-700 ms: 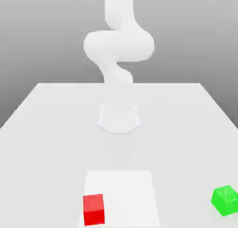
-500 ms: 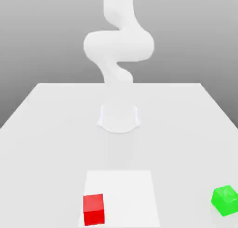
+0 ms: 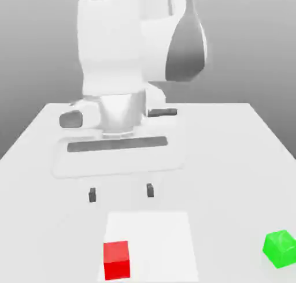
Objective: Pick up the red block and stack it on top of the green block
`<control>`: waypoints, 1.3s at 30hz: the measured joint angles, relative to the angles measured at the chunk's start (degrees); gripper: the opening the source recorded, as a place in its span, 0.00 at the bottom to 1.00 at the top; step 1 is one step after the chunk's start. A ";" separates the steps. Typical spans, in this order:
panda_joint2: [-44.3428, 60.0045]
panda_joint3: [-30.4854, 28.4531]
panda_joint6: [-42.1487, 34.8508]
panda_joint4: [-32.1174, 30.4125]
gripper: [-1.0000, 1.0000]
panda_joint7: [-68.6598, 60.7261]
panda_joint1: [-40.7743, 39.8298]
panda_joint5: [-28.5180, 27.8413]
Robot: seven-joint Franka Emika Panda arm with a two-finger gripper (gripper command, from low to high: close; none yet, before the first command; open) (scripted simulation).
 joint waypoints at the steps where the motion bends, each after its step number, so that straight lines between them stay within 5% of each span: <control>1: 2.03 -0.20 0.79 -0.39 0.50 -0.46 -0.07 -0.18; 8: 16.39 1.49 10.10 -0.30 0.50 -3.64 -2.07 1.56; 9: 18.05 2.04 11.46 -0.05 0.00 -4.02 -2.53 2.05; 16: 18.25 2.18 11.62 -0.03 0.00 -3.95 -2.67 1.97; 21: 9.56 0.82 4.26 -1.32 0.00 -1.80 -1.38 -1.37; 35: 14.06 19.54 0.68 6.37 0.00 -14.05 18.01 -12.33; 36: 16.20 19.21 2.41 6.75 1.00 -13.71 18.92 -13.38; 39: 16.20 19.21 2.41 6.75 1.00 -13.71 18.92 -13.38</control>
